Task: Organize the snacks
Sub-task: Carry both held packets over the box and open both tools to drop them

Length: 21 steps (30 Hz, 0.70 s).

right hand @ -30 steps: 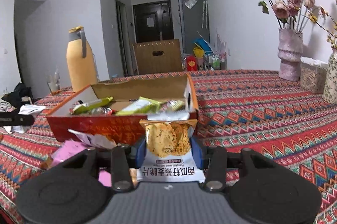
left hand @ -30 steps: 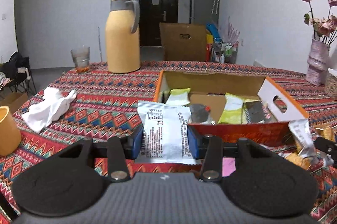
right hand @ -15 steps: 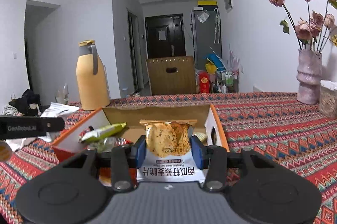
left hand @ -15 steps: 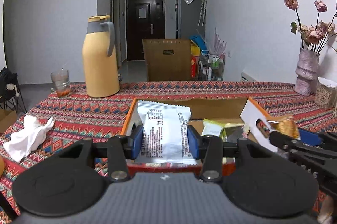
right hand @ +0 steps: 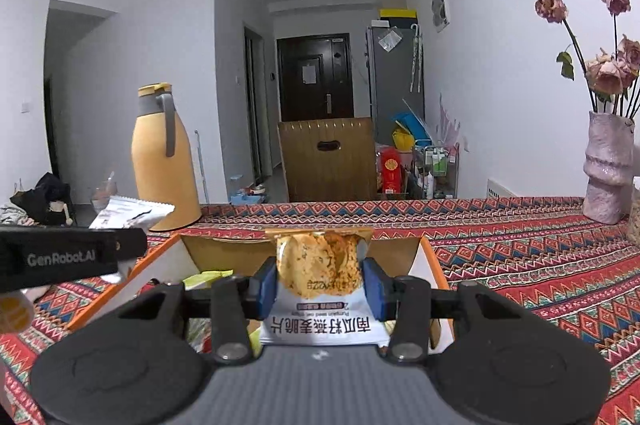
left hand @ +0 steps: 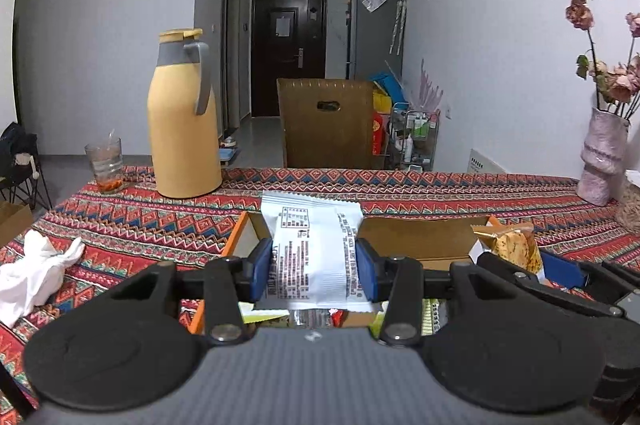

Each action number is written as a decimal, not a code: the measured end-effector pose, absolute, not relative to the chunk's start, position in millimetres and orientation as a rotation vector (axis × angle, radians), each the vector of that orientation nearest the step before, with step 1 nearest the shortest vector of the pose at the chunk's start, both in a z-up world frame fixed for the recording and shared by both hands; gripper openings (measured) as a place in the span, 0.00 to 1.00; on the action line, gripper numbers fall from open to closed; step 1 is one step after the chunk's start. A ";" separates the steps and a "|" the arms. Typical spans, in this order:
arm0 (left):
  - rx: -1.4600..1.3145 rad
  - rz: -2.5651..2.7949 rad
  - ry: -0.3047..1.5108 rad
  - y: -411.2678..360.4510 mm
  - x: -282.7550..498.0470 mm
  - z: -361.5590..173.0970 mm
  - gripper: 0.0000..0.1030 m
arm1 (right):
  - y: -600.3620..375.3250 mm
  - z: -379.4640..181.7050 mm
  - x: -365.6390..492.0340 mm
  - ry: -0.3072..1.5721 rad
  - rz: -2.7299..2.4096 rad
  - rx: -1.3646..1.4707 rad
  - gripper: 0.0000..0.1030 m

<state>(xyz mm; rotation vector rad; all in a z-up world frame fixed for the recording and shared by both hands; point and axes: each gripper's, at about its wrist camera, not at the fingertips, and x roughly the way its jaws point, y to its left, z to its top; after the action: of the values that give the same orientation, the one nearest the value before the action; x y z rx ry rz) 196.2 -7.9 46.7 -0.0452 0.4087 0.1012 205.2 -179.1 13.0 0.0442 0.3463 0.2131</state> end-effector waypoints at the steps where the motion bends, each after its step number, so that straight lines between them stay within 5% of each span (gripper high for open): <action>1: -0.050 0.102 0.413 -7.3 199.8 43.8 0.43 | -178.5 10.5 207.7 0.350 0.211 0.048 0.42; 17: -0.102 0.091 0.474 8.4 218.6 12.4 0.45 | -175.1 -18.7 225.2 0.430 0.208 0.024 0.44; 20: -0.122 0.098 0.462 13.6 216.7 13.6 0.59 | -175.7 -19.0 224.6 0.425 0.202 0.029 0.48; 21: -0.124 0.107 0.454 14.2 215.0 14.6 0.65 | -175.8 -17.5 225.3 0.420 0.200 0.035 0.58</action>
<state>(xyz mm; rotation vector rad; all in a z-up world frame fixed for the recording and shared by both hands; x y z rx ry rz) 215.0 14.2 14.6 -0.1242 0.4538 0.1073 225.3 -175.8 -17.5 0.0353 0.4196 0.1996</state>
